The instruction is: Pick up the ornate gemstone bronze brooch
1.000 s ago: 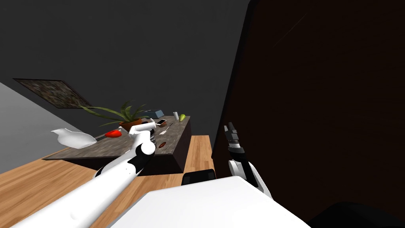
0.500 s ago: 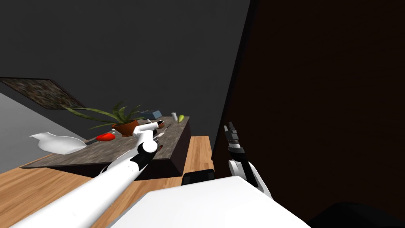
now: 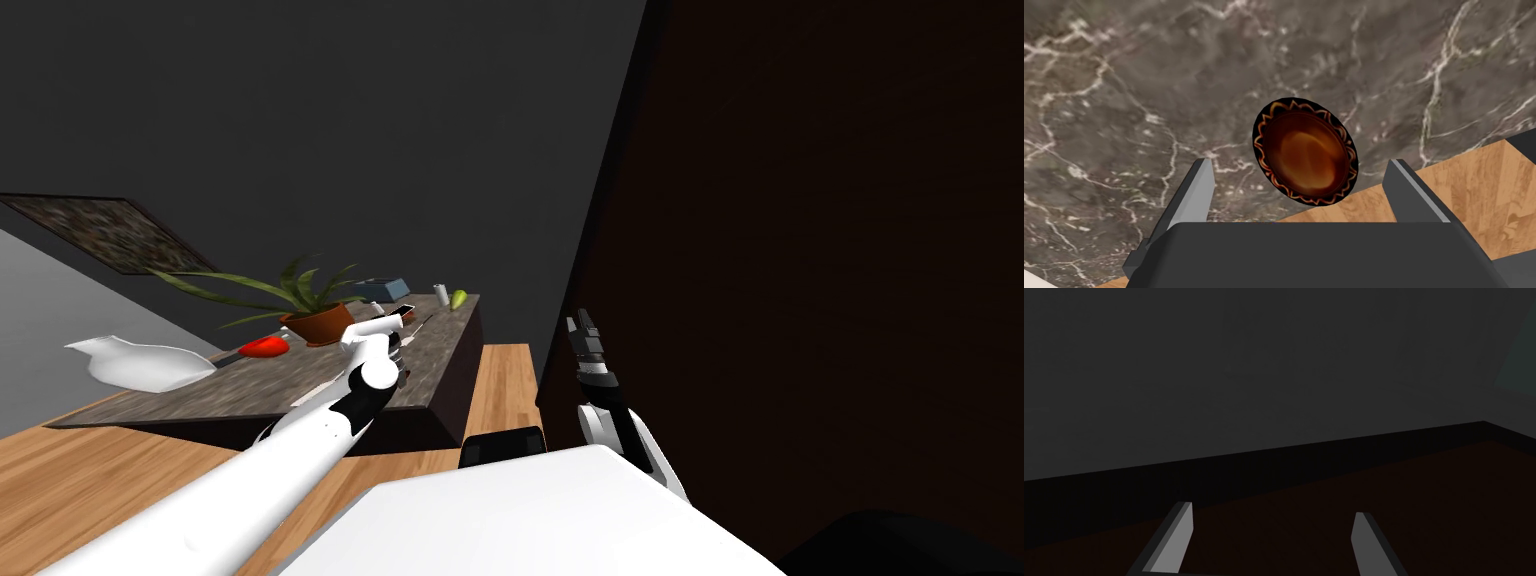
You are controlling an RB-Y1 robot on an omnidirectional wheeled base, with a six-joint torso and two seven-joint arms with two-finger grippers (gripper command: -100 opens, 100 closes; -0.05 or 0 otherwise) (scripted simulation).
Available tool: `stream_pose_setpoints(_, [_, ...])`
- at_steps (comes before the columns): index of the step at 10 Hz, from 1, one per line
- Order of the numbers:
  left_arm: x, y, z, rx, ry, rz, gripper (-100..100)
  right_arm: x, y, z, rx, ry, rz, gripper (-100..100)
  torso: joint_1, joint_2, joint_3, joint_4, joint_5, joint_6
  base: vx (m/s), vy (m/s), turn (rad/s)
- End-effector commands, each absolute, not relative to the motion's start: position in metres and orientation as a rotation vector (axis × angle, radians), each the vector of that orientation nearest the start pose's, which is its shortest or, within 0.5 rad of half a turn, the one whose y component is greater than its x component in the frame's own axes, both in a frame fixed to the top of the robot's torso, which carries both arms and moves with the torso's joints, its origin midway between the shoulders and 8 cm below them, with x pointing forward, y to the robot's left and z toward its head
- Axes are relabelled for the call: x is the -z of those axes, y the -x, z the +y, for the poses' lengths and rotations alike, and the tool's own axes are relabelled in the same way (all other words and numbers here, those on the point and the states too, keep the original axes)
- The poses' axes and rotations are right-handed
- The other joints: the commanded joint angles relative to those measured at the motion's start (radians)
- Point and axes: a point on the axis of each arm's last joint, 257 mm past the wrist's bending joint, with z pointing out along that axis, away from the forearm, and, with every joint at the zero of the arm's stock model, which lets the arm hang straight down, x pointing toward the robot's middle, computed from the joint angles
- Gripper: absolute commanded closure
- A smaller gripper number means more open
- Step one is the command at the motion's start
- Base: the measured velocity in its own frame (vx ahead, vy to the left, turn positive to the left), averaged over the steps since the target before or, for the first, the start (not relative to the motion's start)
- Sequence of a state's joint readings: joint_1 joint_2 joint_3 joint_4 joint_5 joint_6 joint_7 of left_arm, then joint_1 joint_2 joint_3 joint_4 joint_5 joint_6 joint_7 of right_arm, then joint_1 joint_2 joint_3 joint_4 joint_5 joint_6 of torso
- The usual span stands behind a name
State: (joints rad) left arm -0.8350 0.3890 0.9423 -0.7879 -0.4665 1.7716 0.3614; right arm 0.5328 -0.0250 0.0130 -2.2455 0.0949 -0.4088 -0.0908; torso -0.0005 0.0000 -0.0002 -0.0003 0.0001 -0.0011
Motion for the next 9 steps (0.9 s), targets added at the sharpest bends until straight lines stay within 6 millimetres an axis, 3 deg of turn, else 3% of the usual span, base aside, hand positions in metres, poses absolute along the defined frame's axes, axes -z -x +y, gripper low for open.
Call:
stream_pose_setpoints(1, [0.345, -0.38, 0.462, -0.264, 3.059, 0.839, -100, 0.022, -0.363, -0.272, -1.285, -0.749, 0.769, 0, 0.0, 0.0, 0.0, 0.0, 0.0, 0.0, 0.013, -0.006, 0.029])
stream_pose_setpoints(2, [0.34, -0.379, 0.463, -0.266, 3.061, 0.835, -100, 0.022, -0.363, -0.272, -1.285, -0.749, 0.769, 0, 0.0, 0.0, 0.0, 0.0, 0.0, 0.0, 0.005, -0.003, 0.008])
stream_pose_setpoints(3, [0.34, -0.379, 0.464, -0.264, 3.06, 0.836, 100, 0.022, -0.363, -0.272, -1.285, -0.749, 0.769, 0, 0.0, 0.0, 0.0, 0.0, 0.0, 0.0, 0.0, 0.0, 0.0])
stream_pose_setpoints(7, [0.34, -0.379, 0.463, -0.266, 3.061, 0.836, 100, 0.022, -0.363, -0.272, -1.285, -0.749, 0.769, 0, 0.002, -0.001, -0.001, 0.0, 0.001, 0.0, 0.0, 0.0, 0.0])
stream_pose_setpoints(8, [0.34, -0.379, 0.463, -0.266, 3.061, 0.836, 0, 0.022, -0.363, -0.272, -1.285, -0.749, 0.769, 0, 0.002, -0.001, -0.001, -0.001, 0.001, 0.0, 0.0, 0.0, 0.0])
stream_pose_setpoints(9, [0.326, -0.383, 0.464, -0.266, 3.065, 0.822, 100, 0.022, -0.363, -0.272, -1.285, -0.749, 0.769, 0, 0.003, -0.001, -0.001, -0.001, 0.001, 0.0, -0.012, 0.005, -0.065])
